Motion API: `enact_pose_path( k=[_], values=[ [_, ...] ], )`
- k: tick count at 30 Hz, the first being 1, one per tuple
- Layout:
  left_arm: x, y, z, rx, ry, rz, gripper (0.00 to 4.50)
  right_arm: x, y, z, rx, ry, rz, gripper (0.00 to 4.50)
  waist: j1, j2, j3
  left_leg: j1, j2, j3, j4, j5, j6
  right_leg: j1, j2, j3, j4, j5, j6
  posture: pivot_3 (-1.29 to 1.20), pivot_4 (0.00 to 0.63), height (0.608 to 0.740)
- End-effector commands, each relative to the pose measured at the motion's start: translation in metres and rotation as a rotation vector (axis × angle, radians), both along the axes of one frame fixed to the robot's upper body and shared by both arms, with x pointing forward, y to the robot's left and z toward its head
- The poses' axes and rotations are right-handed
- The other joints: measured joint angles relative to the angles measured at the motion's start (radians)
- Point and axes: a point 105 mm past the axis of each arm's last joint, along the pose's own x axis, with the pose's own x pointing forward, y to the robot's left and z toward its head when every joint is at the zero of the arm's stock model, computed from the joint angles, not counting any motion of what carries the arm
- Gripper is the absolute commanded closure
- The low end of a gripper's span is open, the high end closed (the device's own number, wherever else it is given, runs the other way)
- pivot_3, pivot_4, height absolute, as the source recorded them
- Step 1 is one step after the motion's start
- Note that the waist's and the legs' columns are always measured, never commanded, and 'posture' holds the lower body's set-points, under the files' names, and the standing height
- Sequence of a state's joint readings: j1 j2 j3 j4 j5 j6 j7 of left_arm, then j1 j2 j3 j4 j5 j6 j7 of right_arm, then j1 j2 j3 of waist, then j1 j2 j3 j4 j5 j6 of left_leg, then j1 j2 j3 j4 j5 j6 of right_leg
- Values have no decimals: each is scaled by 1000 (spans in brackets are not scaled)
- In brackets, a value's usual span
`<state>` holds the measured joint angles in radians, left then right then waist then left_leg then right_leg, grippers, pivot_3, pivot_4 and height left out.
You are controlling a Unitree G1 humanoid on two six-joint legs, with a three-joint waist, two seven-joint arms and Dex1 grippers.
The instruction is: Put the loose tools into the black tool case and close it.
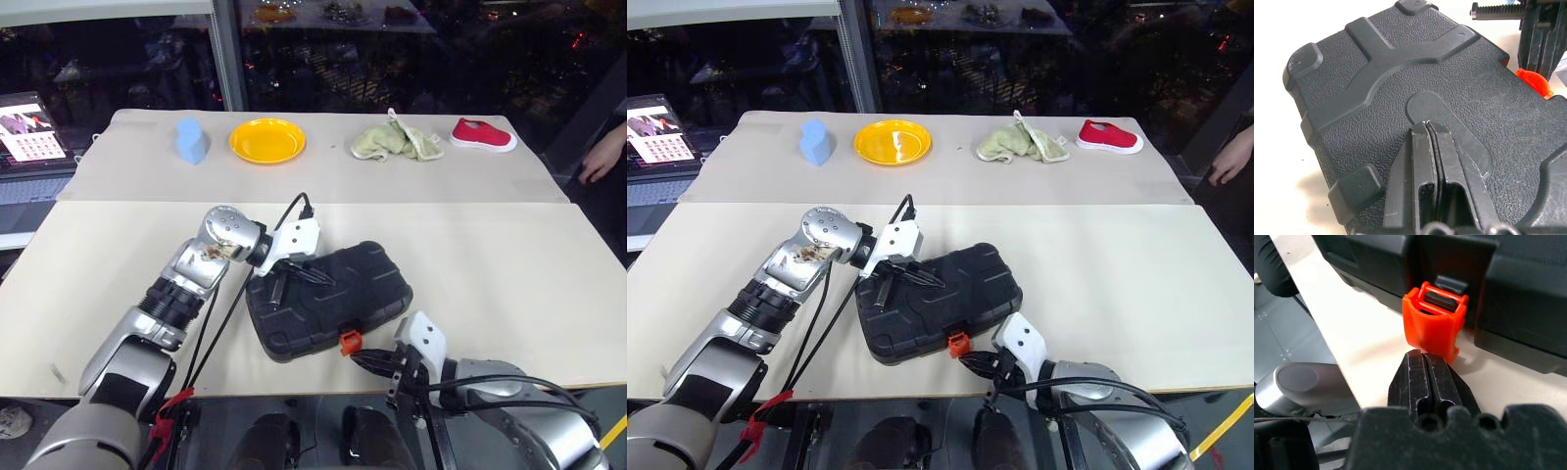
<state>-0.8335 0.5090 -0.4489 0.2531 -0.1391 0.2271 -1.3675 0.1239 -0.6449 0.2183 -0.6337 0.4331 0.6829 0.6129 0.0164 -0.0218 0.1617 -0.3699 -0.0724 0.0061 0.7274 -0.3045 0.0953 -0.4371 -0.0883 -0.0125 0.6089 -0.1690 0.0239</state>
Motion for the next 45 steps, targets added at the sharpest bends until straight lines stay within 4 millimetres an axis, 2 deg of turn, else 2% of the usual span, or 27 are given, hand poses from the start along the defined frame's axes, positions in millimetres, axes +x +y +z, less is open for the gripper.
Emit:
enact_pose_path(
  k=[1, 10, 18, 22, 31, 34, 36, 40, 42, 45],
  values=[
    [-1, 3, -19, 68, 43, 22, 4431, 3, 4, 0, 1, -37, 3, 4500, 1, 0, 0, 0, 0, 0, 0, 0, 0, 0, 0, 0, 0, 0, 0, 0, 150, 740],
    [-6, -4, -22, 77, 30, -13, 4431, 28, 9, 19, 86, -174, -93, 4500, -5, 0, 0, 0, 0, 0, 0, 0, -1, 0, 0, 0, 0, 0, 0, 0, 150, 740],
    [-14, -10, -35, 99, 19, -53, 4431, 26, 9, 59, 201, -278, -97, 4500, -5, 0, 0, 0, 0, 0, 0, 1, -3, -1, 0, 0, 1, 0, 1, 0, 150, 740],
    [-17, -10, -43, 113, 11, -68, 4431, 24, 9, 67, 202, -302, -85, 4500, -5, 0, 0, 0, 0, 0, 0, 1, -3, -1, 0, 0, 1, 0, 0, 0, 150, 740],
    [-13, -10, -43, 109, 5, -58, 4431, 21, 7, 60, 160, -263, -68, 4500, 0, 2, -1, 1, 0, -1, -1, 0, -2, 0, 0, -1, 0, -3, 4, 0, 150, 740],
    [-12, -10, -42, 108, 2, -56, 4431, 8, 8, 52, 139, -209, -21, 4500, 3, 2, -1, 0, 0, -1, -1, -1, 1, 0, 0, -1, -1, -3, 4, 0, 150, 740],
    [-11, -9, -42, 107, 1, -53, 4431, -1, 8, 48, 132, -166, 11, 4500, 3, 2, -1, 0, 0, -1, -1, -4, 2, 0, 0, -1, -1, 1, -3, 0, 150, 740],
    [-10, -9, -40, 107, 0, -49, 4431, -15, 7, 33, 102, -79, 43, 4500, 3, 2, -1, 0, 0, -1, -2, -5, 2, 0, 0, -1, -4, 1, -3, 0, 150, 740],
    [-9, -8, -40, 109, -1, -49, 4431, -15, 7, 25, 86, -54, 37, 4500, 3, 2, -1, 0, 0, -1, -2, -5, 2, 1, 0, -1, -6, -3, 3, 0, 150, 740],
    [-9, -9, -39, 109, -3, -50, 4431, -10, 8, 16, 77, -38, 9, 4500, 2, 2, -1, 0, 0, -1, -2, -4, 1, 2, 0, -1, -6, -4, 4, 0, 150, 740]
  ],
)
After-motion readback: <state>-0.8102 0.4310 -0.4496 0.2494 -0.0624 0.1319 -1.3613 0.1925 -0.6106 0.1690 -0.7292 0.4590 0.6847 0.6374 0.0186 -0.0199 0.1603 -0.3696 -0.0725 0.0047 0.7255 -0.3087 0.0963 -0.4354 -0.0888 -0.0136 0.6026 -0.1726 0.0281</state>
